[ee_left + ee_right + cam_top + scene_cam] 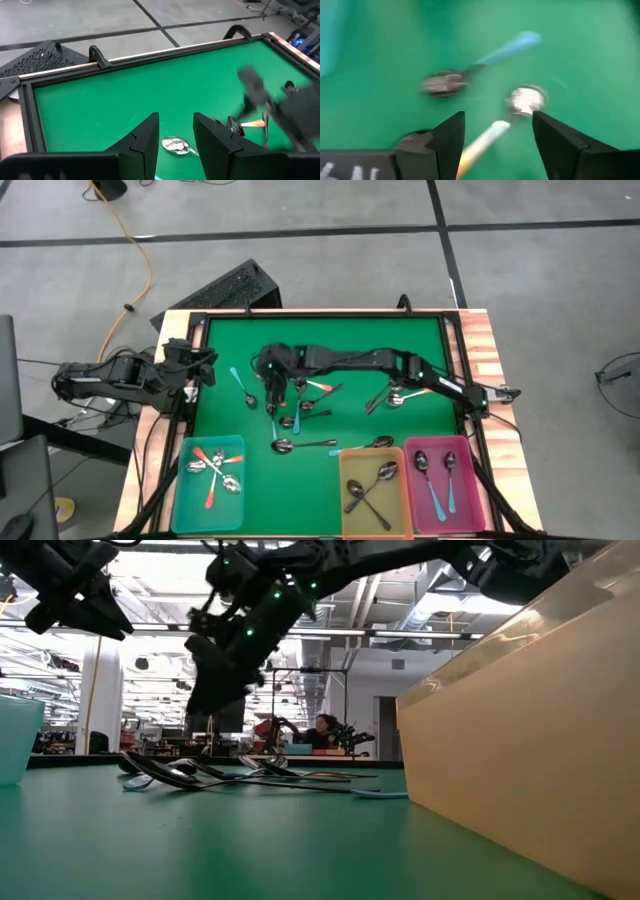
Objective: Sort silverware by color (type)
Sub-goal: Put the blue spoon into the pink bin
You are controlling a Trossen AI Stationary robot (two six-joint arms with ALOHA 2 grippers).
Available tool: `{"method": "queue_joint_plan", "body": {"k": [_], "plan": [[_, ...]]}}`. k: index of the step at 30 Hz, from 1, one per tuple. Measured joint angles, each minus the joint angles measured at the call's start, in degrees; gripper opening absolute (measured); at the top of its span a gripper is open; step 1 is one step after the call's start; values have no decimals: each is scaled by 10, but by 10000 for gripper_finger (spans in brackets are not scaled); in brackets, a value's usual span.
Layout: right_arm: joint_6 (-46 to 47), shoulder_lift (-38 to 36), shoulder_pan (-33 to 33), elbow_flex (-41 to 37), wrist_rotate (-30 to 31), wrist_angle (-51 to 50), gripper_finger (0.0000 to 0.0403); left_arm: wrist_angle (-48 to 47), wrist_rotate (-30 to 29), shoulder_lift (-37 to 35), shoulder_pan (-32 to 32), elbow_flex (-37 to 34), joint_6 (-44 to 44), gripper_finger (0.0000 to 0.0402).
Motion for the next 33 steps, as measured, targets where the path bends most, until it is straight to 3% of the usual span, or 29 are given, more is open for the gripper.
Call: {"method": "queue_joint_plan", "body": {"k": [8, 14, 27, 33], "plan": [[-154, 57, 43, 1, -18, 97, 240, -2, 12, 0, 0, 0, -2, 105], [-222, 63, 58, 2, 43, 138, 240, -2, 14, 0, 0, 0, -2, 105], [-209, 109, 45, 1, -22, 183, 239, -1, 12, 0, 0, 0, -6, 105], [-176, 108, 35, 2, -20, 171, 234, -1, 8, 0, 0, 0, -6, 105]]}}
